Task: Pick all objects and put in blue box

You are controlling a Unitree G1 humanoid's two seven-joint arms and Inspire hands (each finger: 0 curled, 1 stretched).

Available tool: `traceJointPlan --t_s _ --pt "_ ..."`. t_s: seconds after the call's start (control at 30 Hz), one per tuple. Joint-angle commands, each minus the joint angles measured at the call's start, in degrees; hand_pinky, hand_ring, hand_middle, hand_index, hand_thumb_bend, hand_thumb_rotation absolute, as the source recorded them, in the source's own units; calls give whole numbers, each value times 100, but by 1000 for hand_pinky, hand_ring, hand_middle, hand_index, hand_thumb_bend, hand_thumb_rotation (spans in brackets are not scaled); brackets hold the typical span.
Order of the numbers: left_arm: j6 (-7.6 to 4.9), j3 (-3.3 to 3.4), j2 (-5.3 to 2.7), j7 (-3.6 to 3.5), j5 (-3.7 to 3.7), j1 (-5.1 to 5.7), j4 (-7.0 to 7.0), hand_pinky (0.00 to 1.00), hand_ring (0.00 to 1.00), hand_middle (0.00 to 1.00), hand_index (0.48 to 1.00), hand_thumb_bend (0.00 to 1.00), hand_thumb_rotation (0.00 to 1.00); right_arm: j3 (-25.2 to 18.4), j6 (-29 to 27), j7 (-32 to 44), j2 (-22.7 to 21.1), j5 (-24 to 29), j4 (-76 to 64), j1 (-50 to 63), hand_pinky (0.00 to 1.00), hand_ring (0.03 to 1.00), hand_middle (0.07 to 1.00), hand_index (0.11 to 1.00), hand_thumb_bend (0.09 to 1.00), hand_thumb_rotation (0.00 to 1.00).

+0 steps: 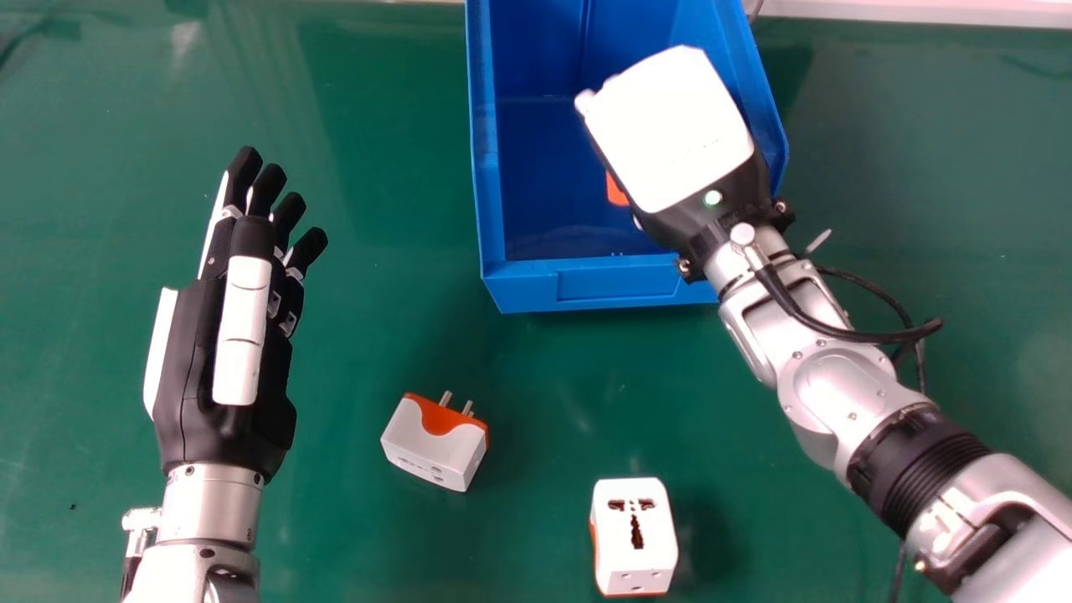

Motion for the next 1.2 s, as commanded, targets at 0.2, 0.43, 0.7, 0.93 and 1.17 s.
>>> traceJointPlan --t_s 0.2,0.43,0.7,0.93,1.17 --pt "-112 27 1 -66 -99 -39 -17 942 974 983 966 782 789 -108 329 -183 -27 57 -325 31 635 697 741 740 741 34" --pt "-231 45 37 -57 -10 -60 82 954 981 988 973 769 793 -256 424 -107 -71 204 -602 112 813 845 868 867 808 20" --pt "-276 46 25 -114 -56 -21 93 957 983 990 974 768 790 -745 684 398 -215 447 -2281 863 905 921 933 932 819 94" --pt "-333 59 47 -145 -57 -27 143 959 985 992 978 774 790 -1148 1140 418 -53 346 -3902 1941 951 960 966 966 849 167" --pt "-365 92 71 -167 -39 -50 198 959 988 995 984 774 795 -1338 1174 586 -15 217 -5295 3023 975 980 983 983 880 217"
